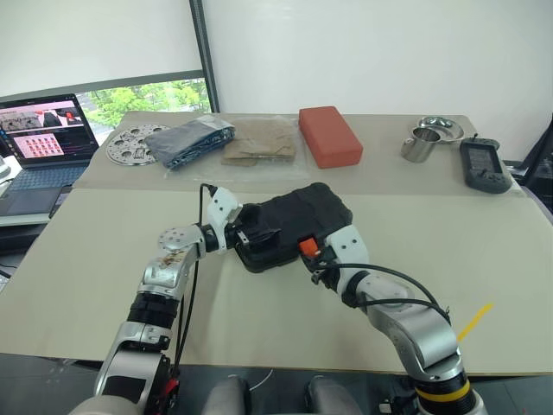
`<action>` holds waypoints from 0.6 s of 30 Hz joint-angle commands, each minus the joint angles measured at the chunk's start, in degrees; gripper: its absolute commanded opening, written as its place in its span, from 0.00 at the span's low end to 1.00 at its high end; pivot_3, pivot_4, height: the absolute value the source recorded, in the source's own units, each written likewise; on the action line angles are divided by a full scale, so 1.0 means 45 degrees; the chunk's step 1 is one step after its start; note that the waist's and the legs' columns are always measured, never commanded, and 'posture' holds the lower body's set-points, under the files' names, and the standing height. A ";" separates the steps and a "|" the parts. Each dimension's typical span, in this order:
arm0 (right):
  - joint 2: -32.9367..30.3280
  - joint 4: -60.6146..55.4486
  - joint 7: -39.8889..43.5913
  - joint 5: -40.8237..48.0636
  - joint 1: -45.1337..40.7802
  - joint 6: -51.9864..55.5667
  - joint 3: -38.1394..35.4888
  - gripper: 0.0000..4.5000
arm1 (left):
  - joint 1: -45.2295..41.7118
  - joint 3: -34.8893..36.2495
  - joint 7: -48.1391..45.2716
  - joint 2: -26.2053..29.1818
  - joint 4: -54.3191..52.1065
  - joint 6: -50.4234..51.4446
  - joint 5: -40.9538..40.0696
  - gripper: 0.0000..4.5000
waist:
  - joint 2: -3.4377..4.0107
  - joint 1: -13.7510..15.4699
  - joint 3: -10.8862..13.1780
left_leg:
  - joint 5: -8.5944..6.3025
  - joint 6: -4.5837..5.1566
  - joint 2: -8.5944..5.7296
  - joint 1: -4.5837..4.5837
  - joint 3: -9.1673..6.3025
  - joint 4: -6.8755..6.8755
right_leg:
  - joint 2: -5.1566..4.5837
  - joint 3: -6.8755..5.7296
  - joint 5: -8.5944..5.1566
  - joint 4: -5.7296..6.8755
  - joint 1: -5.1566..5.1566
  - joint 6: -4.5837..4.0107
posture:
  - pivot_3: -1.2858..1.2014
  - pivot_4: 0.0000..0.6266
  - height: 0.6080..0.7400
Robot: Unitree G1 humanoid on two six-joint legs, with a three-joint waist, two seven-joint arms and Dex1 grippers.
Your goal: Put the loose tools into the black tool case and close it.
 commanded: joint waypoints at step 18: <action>-0.0356 -0.2147 0.0117 0.0350 0.0329 0.1122 -0.1020 0.84 | 0.0370 -0.0329 -0.0036 -0.0183 0.0065 0.0583 -0.0024 1.00 | -0.0002 0.0020 0.0000 | 0.0000 0.0000 -0.0002 -0.0006 -0.0029 -0.0012 | -0.0002 -0.0001 -0.0001 -0.0017 0.0002 0.0002 | 0.52 0.24 1.00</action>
